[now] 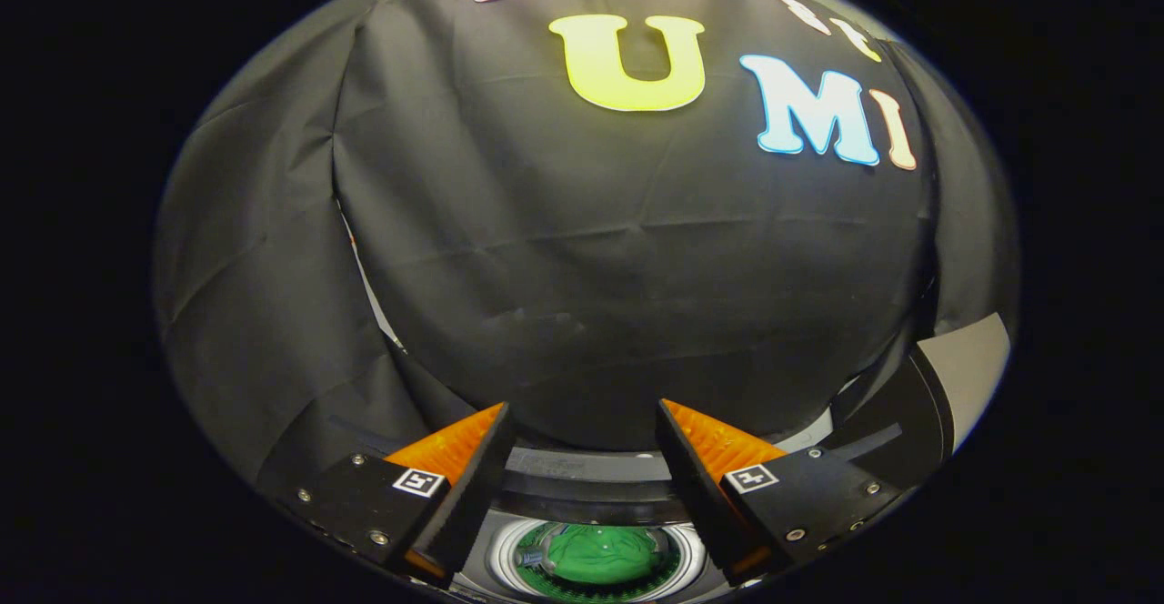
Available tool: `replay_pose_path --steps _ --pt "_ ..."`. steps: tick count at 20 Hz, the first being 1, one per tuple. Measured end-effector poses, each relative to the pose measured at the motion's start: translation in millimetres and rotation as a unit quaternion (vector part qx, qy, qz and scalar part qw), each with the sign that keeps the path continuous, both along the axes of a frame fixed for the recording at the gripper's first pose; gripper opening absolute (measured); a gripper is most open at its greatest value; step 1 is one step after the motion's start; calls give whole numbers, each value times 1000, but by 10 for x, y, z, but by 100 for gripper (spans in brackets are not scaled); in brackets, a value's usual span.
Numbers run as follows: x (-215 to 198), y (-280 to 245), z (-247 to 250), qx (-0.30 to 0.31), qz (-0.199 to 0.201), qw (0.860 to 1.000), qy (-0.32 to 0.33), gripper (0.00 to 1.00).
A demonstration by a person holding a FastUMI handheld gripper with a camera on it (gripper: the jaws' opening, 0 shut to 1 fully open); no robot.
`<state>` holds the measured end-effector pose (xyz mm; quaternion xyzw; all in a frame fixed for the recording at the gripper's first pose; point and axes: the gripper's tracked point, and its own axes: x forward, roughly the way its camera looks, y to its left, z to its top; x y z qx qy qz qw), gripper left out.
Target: Put the clothes into the washing machine and then close the washing machine lid.
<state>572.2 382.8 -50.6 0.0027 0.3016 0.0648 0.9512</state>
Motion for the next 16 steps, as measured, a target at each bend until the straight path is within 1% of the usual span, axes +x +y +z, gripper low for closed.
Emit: replay_pose_path --steps 16 --pt "22 -4 62 -1 4 996 -88 96"
